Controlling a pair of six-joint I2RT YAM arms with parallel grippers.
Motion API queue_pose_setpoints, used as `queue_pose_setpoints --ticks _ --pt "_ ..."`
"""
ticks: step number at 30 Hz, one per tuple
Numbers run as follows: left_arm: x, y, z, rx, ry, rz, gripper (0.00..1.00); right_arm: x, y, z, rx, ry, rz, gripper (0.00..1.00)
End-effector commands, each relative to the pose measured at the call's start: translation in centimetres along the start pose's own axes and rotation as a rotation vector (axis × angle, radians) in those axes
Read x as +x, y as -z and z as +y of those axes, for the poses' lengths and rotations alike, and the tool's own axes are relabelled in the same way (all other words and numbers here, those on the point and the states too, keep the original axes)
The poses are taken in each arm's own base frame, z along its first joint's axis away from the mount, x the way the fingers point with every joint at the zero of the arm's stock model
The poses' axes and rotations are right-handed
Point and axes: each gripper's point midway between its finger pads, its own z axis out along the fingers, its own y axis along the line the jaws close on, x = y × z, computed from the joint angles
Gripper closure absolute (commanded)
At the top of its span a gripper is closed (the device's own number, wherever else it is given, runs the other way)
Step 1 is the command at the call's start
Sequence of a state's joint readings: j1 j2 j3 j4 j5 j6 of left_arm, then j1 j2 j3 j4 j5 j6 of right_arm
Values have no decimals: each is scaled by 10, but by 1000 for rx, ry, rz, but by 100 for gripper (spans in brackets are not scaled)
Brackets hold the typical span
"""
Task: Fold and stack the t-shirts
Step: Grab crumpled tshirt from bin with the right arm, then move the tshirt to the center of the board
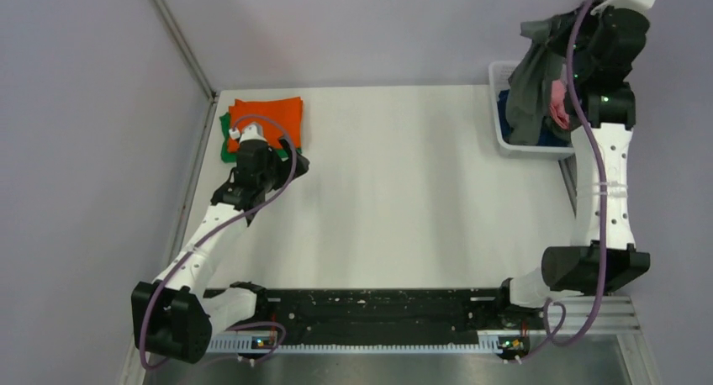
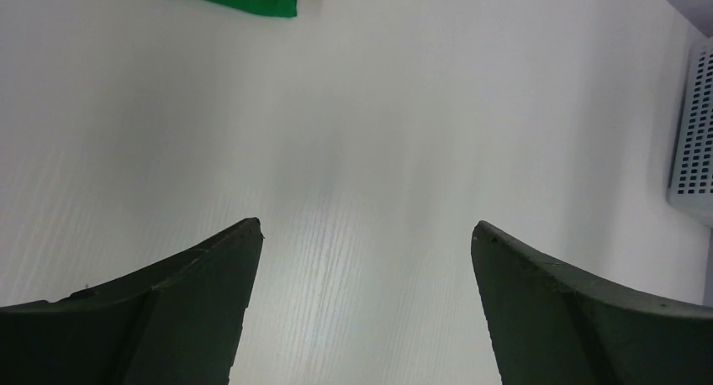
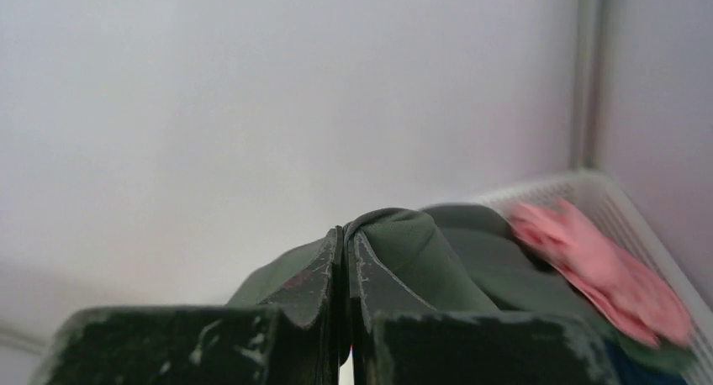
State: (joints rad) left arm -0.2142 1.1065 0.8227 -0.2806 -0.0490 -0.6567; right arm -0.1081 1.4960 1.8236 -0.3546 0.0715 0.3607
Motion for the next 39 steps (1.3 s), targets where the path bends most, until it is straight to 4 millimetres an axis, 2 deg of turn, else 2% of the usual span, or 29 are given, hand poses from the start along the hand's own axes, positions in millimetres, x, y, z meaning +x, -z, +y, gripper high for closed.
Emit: queue_pose_setpoints --ticks 1,5,9,15,19,22,24,27,29,32,35,36,37,38,39 --pt "-32 6 -18 38 11 -103 1 -81 57 90 -449 -11 -169 100" --pt "-33 10 -12 18 14 -121 1 -82 110 163 -883 -56 -95 100" --pt "-33 18 -9 12 14 -133 1 -64 164 228 -1242 -58 3 100" --pt "-35 35 4 -38 24 -167 1 -53 224 300 -1559 -49 70 100" --pt "-48 46 7 -60 88 -237 1 -46 246 325 -1659 -47 101 100" --pt "-55 56 2 -44 82 -254 1 -40 244 327 -1646 -72 131 100" --pt "-57 61 8 -76 65 -262 1 -29 238 324 -1615 -72 153 100" --pt "-57 65 21 -151 58 -255 1 13 212 305 -1466 -58 241 100" --pt "-52 66 25 -175 57 -236 1 52 183 274 -1311 -45 290 100" --pt "-39 61 32 -197 46 -183 1 124 142 198 -1027 -80 439 100" --pt "-23 54 39 -224 36 -113 1 223 120 107 -712 -51 660 97" --pt "-17 50 40 -226 30 -85 1 258 116 73 -569 -9 730 91" --pt "-10 46 40 -222 27 -53 1 292 116 37 -413 49 798 74" --pt "-5 41 40 -219 24 -25 1 316 118 5 -279 103 856 57" --pt "0 36 37 -209 21 5 1 331 119 -27 -135 171 886 43"
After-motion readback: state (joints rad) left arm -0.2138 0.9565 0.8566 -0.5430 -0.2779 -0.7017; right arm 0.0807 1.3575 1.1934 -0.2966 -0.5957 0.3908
